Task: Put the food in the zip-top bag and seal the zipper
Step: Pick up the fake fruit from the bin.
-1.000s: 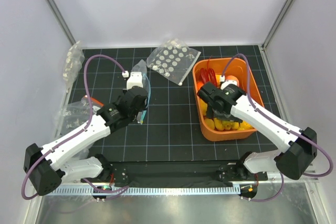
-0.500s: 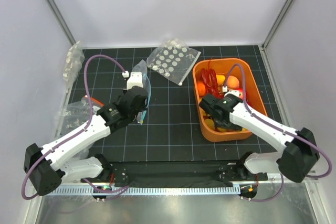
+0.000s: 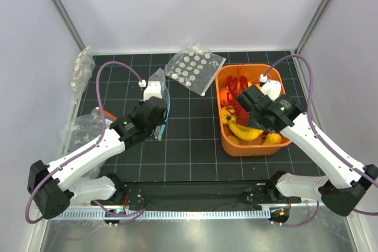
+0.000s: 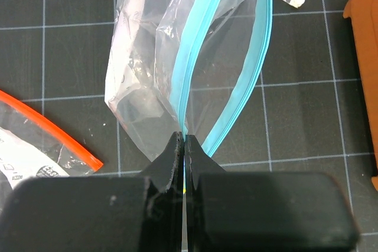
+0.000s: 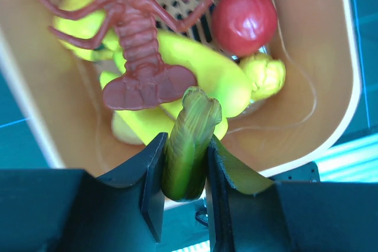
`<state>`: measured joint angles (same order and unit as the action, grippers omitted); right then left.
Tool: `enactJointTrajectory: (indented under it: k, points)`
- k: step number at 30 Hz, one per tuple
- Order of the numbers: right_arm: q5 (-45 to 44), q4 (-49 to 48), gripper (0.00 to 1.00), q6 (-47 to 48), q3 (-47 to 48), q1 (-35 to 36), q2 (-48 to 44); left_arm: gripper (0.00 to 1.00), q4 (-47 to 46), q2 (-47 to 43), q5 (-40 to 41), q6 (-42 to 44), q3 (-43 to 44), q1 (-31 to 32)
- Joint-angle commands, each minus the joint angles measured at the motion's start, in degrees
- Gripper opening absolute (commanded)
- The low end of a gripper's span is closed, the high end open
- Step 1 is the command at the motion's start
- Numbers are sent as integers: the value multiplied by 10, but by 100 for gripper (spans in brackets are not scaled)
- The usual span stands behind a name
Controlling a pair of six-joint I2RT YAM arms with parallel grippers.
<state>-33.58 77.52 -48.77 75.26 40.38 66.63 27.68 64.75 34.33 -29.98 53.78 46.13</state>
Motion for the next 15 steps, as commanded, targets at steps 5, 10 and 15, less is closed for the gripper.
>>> enactJointTrajectory:
  k: [5,10,15]
  points:
    - [25,-69,22,134,99,2,-30,0,-18,5,-43,-3,25,3]
    - [18,-98,21,193,125,2,-41,0,-19,7,-65,-6,27,3]
    - [1,-48,17,218,200,2,-1,0,-22,13,-80,-12,30,3]
